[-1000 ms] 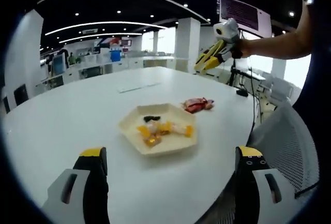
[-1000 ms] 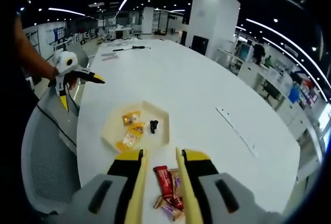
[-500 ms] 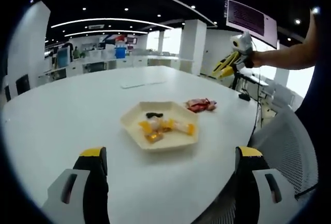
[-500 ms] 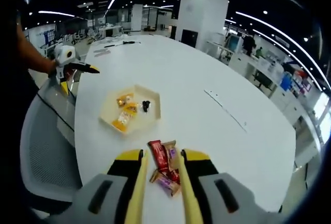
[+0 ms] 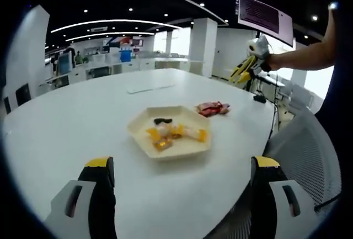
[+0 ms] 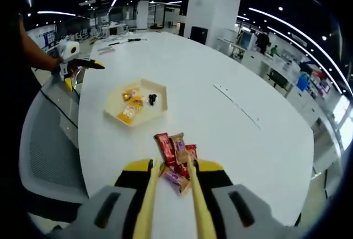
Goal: Place the target food into the container with the food tongs after gripping and lifting it, then release it inside without dropping or visibly crushing the food.
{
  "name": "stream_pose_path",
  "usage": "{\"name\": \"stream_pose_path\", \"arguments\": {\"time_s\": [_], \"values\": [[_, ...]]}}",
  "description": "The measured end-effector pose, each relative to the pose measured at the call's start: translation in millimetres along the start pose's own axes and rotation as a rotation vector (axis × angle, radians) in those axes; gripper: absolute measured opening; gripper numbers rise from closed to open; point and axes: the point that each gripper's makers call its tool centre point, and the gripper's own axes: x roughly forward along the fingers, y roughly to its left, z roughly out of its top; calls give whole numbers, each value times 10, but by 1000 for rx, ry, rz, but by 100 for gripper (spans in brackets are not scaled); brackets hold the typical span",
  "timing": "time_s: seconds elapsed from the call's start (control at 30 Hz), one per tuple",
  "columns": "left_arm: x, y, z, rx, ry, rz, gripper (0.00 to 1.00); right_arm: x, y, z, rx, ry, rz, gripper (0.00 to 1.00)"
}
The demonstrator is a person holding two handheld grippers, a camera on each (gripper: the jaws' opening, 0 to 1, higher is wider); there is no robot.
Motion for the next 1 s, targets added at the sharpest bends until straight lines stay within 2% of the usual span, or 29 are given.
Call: {"name": "stream_pose_path", "arguments": {"time_s": [0.27, 0.5, 0.7, 1.0], "values": [[2, 2, -9, -7, 5, 1, 100, 13, -70, -35, -1, 8, -8, 29], [-9, 17, 0, -15, 0, 10, 100, 139, -98, -104, -29, 34, 3, 28], [-7, 21, -11, -27, 6, 10, 100, 344, -149, -164, -37, 51, 12, 28], [2, 31, -27, -41, 12, 8, 100, 659, -93, -344, -67, 115, 56, 28]]}}
